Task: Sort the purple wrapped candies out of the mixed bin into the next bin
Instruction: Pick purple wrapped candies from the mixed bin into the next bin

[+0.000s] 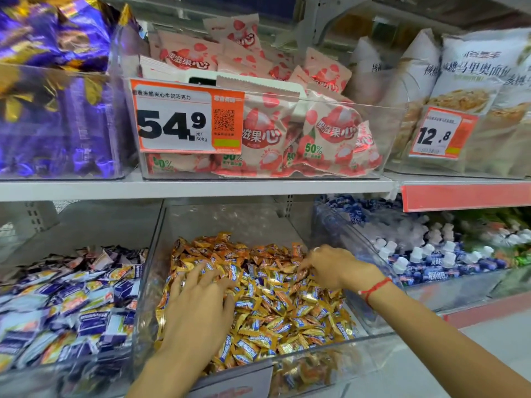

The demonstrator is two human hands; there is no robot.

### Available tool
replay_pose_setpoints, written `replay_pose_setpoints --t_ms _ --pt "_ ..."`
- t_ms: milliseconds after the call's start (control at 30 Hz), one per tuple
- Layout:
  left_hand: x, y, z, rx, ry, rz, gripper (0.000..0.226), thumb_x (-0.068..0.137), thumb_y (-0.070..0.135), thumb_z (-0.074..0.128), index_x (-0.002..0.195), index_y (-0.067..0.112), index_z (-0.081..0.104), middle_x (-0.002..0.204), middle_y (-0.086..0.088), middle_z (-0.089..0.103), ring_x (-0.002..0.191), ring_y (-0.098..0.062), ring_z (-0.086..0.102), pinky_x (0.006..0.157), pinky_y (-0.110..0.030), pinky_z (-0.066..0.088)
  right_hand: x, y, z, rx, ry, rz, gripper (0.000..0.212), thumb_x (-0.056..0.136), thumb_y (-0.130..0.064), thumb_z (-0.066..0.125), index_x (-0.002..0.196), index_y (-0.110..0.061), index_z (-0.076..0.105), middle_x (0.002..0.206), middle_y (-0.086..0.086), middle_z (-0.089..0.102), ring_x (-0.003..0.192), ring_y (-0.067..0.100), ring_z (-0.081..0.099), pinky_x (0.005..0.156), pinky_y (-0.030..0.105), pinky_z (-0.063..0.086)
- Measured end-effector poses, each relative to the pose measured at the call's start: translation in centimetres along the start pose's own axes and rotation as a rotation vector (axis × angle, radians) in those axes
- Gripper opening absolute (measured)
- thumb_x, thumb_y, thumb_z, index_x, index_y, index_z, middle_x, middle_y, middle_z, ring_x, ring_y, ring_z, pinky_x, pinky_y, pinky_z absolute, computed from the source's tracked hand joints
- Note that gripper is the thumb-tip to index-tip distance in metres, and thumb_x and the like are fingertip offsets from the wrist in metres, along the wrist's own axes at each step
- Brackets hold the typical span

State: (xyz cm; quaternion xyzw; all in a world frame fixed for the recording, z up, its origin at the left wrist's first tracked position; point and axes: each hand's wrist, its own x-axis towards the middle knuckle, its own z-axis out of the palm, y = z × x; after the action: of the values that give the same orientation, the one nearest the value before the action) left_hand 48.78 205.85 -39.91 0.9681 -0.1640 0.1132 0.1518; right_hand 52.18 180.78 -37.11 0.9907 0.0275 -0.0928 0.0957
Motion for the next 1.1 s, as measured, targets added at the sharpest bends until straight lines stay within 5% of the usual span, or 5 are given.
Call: replay_pose_setpoints --t_ms 133,333,600,900,1100 --pt "0.0 0.1 0.1 -0.025 0.011 0.009 0.037 0.101 0.037 0.036 0.134 0.039 0.052 0.149 0.016 0.037 0.147 -0.012 0.012 0.119 -0.038 0.007 0.0 -2.6 -0.2 0.334 0.206 -0.136 0.035 0.100 -0.017 0.043 0.126 -0.031 0.062 0.132 -0.004 0.058 0.107 0.009 0.058 0.087 0.030 0.047" --pt "0.1 -0.2 0.4 -0.032 0.041 0.034 0.038 0.102 0.033 0.032 0.133 0.039 0.053 0.152 0.015 0.033 0.147 -0.012 0.012 0.119 -0.038 0.006 2.3 -5.1 1.1 0.244 -0.190 -0.210 0.050 0.104 -0.032 0.036 0.152 -0.019 0.027 0.159 0.005 0.022 0.146 0.026 0.022 0.118 0.038 0.022" --pt "-0.1 -0.1 0.5 -0.038 0.085 0.085 0.036 0.102 0.032 0.033 0.130 0.037 0.055 0.150 0.015 0.036 0.145 -0.011 0.016 0.118 -0.037 0.002 -2.0 -0.9 -1.0 0.065 -0.013 -0.116 0.045 0.087 -0.004 0.053 0.110 -0.038 0.071 0.126 -0.011 0.062 0.117 0.016 0.054 0.090 0.032 0.044" --pt "0.7 -0.5 1.3 0.006 0.103 0.228 0.039 0.056 0.024 0.090 0.090 0.036 0.075 0.104 0.011 0.072 0.105 -0.014 0.067 0.100 -0.031 0.043 1.1 -2.8 0.3 0.385 0.099 -0.187 0.043 0.087 -0.009 0.060 0.126 -0.028 0.063 0.126 -0.004 0.063 0.114 0.018 0.059 0.094 0.037 0.050" --pt "0.0 -0.7 1.1 0.026 -0.005 0.225 0.045 0.102 0.044 0.021 0.142 0.039 0.041 0.157 0.016 0.021 0.148 -0.010 0.006 0.112 -0.030 -0.014 2.4 -3.5 0.3 0.157 -0.058 -0.169 0.039 0.085 -0.028 0.071 0.121 -0.016 0.065 0.122 0.001 0.062 0.106 0.022 0.057 0.080 0.031 0.047"
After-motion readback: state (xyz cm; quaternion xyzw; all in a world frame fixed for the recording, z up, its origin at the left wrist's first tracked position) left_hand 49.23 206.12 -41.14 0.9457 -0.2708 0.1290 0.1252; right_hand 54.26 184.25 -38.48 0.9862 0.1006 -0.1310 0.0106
